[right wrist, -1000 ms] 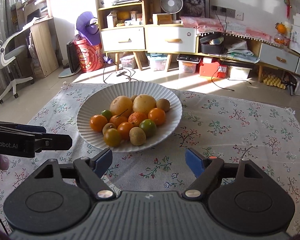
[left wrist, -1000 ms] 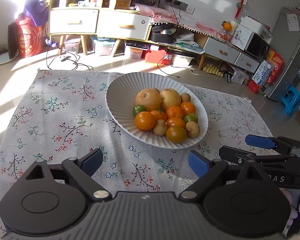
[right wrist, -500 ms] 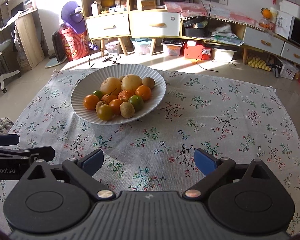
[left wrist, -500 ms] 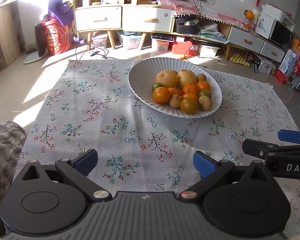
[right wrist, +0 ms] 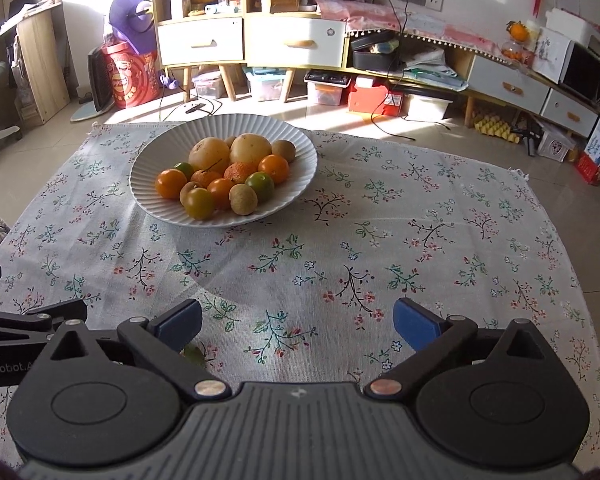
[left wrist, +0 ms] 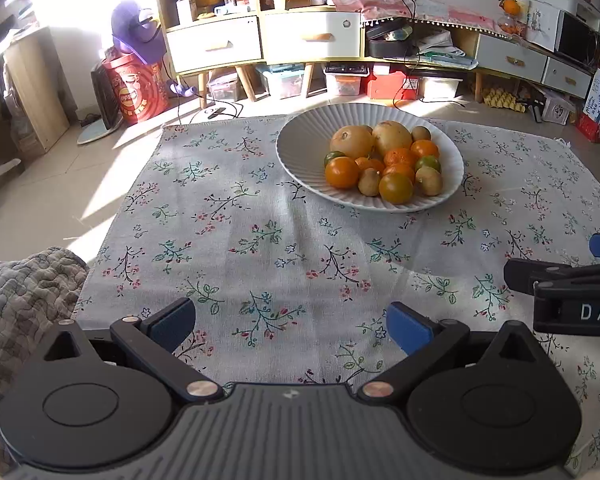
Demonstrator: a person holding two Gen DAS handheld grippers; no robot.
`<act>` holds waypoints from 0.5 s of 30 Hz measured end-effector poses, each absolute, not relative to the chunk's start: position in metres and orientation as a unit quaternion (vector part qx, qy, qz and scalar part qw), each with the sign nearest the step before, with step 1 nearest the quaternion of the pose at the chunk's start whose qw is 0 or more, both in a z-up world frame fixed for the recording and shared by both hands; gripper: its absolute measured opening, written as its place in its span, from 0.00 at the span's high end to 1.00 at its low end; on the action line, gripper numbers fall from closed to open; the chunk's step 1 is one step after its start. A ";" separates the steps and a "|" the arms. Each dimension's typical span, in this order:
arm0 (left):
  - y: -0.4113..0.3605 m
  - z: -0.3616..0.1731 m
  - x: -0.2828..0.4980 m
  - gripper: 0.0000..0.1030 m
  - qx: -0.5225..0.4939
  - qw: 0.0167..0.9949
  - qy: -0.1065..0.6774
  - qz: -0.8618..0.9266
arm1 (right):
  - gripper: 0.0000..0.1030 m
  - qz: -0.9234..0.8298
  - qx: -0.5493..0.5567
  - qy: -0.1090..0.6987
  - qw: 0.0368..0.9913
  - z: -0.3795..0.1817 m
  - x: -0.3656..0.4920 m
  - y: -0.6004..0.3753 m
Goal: Organize fruits
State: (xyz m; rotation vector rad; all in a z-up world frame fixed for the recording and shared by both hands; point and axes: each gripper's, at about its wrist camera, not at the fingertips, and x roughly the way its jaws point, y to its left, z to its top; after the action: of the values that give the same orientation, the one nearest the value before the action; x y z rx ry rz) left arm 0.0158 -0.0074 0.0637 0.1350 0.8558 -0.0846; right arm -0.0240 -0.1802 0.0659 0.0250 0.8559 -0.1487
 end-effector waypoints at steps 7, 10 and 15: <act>-0.006 0.062 0.016 0.07 0.060 0.906 0.419 -0.029 | 0.01 -0.074 0.010 0.415 0.907 0.065 -0.027 -0.177; -0.007 0.063 0.015 0.07 0.060 0.906 0.418 -0.029 | 0.01 -0.074 0.009 0.417 0.906 0.064 -0.029 -0.176; -0.007 0.063 0.015 0.07 0.057 0.906 0.418 -0.030 | 0.01 -0.074 0.007 0.419 0.905 0.064 -0.028 -0.174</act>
State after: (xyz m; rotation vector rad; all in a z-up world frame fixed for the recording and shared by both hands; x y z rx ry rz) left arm 0.0151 -0.0068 0.0628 0.1173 0.8638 -0.0615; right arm -0.0285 -0.1743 0.0638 0.0139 0.8655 -0.1528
